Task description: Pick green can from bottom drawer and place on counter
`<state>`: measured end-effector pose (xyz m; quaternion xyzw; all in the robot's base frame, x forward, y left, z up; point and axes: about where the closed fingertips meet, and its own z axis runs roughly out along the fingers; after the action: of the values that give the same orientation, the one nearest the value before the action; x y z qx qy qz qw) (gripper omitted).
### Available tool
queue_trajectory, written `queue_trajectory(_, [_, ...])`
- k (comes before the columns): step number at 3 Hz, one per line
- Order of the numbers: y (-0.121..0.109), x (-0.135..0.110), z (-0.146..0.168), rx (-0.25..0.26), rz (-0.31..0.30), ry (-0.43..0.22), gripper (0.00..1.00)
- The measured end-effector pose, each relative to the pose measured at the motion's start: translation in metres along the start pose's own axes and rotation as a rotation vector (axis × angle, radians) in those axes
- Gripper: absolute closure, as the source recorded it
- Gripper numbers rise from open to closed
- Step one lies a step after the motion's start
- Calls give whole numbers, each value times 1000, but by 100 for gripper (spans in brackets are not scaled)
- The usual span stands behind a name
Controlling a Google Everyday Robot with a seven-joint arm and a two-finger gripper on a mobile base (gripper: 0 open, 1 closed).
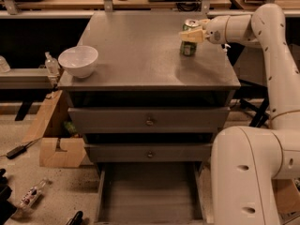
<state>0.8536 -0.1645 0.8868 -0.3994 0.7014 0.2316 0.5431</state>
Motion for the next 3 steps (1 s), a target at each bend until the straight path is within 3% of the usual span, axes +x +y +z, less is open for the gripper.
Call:
queue_trajectory(2, [1,-6,-2,0,0,0,11])
queue_trajectory(3, [2,-5,1,-4,1,1,0])
